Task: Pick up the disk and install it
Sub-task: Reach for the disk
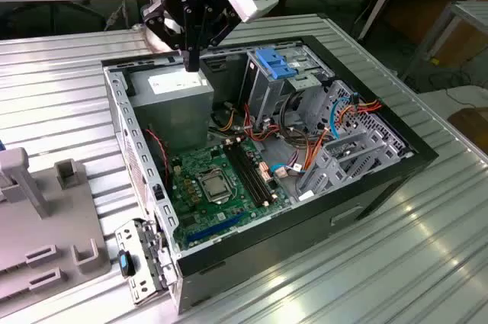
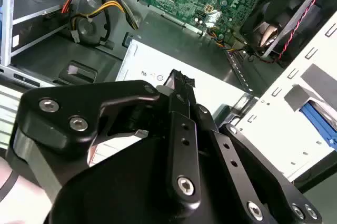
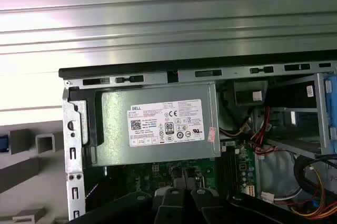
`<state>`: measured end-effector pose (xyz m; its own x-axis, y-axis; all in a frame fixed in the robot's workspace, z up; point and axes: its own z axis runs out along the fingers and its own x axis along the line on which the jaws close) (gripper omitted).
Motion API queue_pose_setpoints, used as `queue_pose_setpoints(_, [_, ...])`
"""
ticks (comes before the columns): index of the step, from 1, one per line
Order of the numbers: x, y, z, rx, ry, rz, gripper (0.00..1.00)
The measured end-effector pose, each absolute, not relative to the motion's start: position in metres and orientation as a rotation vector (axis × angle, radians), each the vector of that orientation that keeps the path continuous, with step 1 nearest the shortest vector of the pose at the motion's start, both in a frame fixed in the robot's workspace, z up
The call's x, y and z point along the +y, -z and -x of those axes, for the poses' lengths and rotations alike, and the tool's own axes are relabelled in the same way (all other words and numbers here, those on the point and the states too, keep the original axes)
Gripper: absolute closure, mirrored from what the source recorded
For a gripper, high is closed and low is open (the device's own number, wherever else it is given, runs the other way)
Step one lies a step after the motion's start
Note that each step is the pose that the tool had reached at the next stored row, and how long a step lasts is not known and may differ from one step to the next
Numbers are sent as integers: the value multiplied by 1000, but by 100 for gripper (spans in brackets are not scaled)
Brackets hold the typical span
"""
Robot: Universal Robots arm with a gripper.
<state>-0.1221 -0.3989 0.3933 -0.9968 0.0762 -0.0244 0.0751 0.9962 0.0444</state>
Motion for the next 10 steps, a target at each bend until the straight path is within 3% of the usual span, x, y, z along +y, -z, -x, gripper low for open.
queue_pose_setpoints(10, [-399,-393,144,3113,-68,-118,89])
